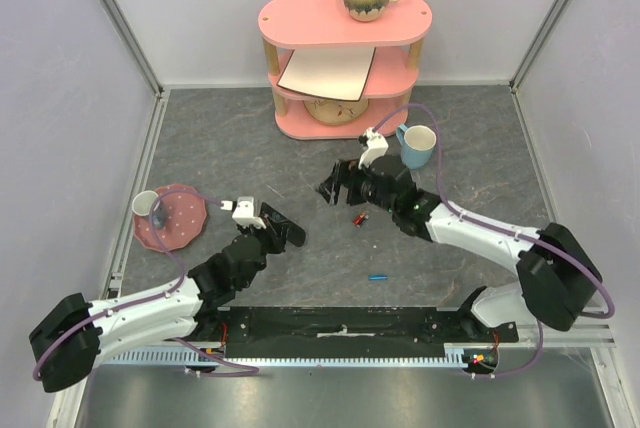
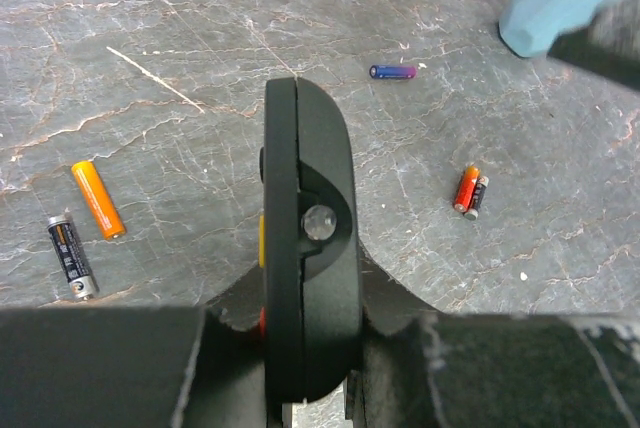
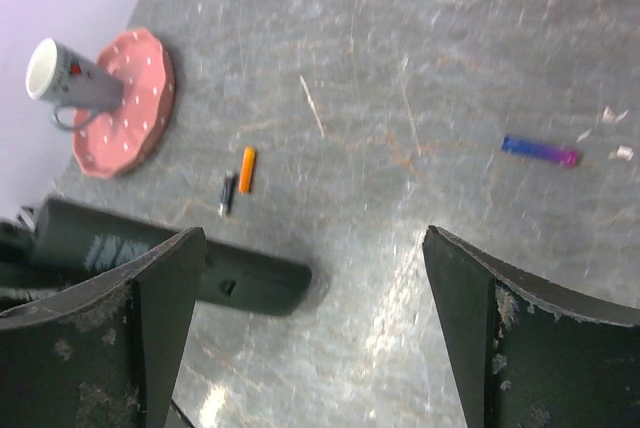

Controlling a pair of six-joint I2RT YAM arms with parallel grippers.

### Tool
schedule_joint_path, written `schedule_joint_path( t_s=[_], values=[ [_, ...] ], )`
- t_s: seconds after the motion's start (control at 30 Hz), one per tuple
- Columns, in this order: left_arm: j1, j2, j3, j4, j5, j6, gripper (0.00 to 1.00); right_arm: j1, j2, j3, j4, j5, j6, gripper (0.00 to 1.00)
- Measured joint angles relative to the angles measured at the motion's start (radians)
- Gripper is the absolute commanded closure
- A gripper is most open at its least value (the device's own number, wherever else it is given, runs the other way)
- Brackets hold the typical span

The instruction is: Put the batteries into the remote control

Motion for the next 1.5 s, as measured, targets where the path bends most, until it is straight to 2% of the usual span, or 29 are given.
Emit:
schedule_joint_path(
  t_s=[0.1,0.2,0.37,0.7,1.1,1.5],
  values=[
    [0.000,-0.001,0.000,0.000,-0.002,0.000,0.98,-0.072,0.043,0.049,0.018,-0.090,0.010,0.02],
    [0.000,-0.001,-0.001,0.001,-0.003,0.000,0.98,-0.096,0.047,0.023,0.034,-0.132,0.014,0.06],
    [0.000,-0.001,-0.014,0.003,-0.004,0.004,0.98,-0.053,0.049,0.008,0.043,-0.161,0.010,0.08],
    [0.000,0.027,0.041,-0.053,-0.041,0.030,0.98,0.068,0.188,-0.071,0.240,-0.208,0.097,0.15],
    [0.000,0.050,0.048,-0.068,-0.090,0.042,0.98,0.070,0.314,-0.167,0.528,-0.233,0.332,0.16],
    [-0.005,0.092,0.064,-0.050,-0.110,0.043,0.98,0.083,0.409,-0.166,0.618,-0.236,0.405,0.19]
  ],
)
